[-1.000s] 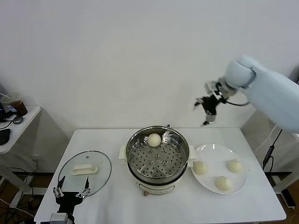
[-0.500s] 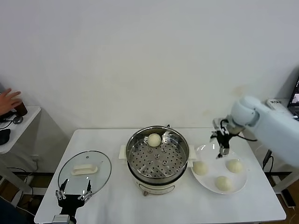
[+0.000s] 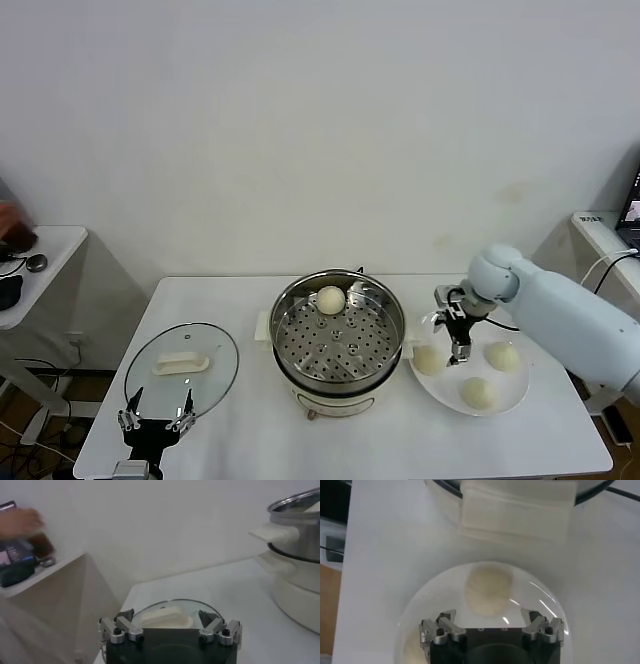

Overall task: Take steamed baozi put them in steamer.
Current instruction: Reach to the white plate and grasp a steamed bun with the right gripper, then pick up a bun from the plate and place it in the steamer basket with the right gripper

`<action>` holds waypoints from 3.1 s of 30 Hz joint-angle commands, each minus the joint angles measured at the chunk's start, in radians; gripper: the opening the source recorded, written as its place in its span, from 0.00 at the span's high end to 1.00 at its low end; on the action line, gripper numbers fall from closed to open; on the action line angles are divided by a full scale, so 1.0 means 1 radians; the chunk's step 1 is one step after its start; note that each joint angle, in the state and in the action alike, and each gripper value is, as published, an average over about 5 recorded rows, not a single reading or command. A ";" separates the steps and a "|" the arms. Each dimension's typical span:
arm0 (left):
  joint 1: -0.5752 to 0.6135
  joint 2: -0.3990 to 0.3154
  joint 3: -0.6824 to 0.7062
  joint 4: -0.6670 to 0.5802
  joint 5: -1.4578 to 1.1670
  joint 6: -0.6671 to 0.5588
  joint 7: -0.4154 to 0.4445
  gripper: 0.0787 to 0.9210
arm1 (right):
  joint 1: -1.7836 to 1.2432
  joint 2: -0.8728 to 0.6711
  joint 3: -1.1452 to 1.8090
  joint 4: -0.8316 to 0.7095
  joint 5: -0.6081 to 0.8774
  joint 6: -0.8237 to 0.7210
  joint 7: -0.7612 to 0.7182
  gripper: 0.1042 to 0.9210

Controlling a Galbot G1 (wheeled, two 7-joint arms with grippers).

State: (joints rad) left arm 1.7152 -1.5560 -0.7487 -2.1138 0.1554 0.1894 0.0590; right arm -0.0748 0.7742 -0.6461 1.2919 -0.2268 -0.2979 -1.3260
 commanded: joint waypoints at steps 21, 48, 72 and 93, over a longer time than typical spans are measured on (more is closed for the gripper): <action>-0.004 0.000 0.005 -0.003 0.006 0.005 0.004 0.12 | -0.073 0.076 0.046 -0.082 -0.060 0.007 0.030 0.12; -0.016 -0.003 0.018 -0.003 0.021 0.010 0.012 0.12 | -0.068 0.050 0.058 -0.077 -0.030 -0.012 0.052 0.49; -0.024 0.007 0.051 -0.015 0.019 0.018 0.011 0.12 | 0.708 0.034 -0.421 0.189 0.471 -0.215 -0.035 0.50; -0.034 0.008 0.031 -0.031 -0.009 0.024 0.013 0.12 | 0.591 0.489 -0.521 0.075 0.568 -0.377 0.118 0.50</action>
State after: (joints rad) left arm 1.6835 -1.5468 -0.7143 -2.1421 0.1489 0.2126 0.0721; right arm 0.5376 1.0751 -1.1205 1.4220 0.3028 -0.6188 -1.2639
